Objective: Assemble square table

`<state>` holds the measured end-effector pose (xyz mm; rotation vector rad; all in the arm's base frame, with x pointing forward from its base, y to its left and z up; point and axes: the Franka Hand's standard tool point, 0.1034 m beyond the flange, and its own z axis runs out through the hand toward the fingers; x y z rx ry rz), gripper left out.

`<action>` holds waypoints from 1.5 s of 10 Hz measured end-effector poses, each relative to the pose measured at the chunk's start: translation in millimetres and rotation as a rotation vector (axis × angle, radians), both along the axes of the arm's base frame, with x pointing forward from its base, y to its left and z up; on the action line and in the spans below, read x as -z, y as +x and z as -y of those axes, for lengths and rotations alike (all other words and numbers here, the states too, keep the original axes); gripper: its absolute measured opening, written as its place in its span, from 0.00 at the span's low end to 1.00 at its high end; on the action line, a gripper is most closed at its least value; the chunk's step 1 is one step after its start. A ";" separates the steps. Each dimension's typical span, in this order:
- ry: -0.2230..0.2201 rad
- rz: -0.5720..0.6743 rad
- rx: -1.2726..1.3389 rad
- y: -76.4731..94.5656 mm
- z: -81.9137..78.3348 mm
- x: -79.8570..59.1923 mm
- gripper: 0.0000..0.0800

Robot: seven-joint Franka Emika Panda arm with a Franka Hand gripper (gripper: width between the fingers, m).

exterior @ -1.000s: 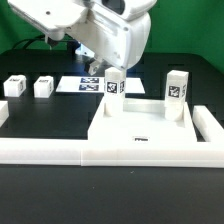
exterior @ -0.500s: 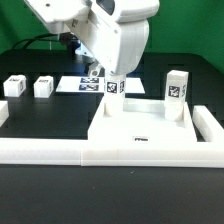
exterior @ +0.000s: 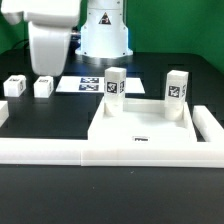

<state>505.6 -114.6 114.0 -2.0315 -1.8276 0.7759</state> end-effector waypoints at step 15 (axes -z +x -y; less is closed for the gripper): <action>-0.540 0.119 1.068 -40.5 41.2 30.2 0.81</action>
Offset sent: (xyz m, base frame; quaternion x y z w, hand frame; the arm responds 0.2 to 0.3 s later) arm 0.0000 0.0000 0.0000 0.0000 0.0000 0.1938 0.9810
